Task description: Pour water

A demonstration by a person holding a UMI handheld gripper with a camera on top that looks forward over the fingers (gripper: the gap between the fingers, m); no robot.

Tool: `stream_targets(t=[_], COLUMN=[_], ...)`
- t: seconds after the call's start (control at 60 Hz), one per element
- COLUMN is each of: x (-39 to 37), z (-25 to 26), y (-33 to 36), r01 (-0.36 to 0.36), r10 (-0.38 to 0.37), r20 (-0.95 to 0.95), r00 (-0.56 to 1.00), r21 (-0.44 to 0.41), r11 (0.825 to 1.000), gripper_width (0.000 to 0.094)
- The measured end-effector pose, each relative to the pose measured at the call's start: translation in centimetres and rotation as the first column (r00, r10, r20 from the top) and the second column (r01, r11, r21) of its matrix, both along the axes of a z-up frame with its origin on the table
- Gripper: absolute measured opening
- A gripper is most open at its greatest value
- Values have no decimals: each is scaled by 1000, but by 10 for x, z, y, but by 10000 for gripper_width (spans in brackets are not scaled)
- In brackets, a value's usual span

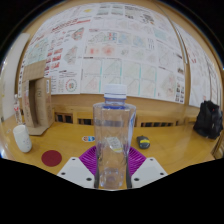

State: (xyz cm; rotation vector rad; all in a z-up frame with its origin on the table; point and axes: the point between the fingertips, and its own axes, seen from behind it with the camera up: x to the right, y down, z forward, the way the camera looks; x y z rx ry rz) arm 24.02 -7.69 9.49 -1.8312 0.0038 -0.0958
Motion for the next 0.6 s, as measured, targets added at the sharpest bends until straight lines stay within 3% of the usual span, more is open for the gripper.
stream_targets(t=[0.283,0.45,0.6], x=[-8,-72,-166], z=[121,200,216], y=[15,36,56], r01=[82,-22,-165], r10=[-132,-140,-93], r20=[477,836,992], r00=[869,530,82], r21=[124,178,106], r11=[989,984,981], gripper_width=[357,355,355])
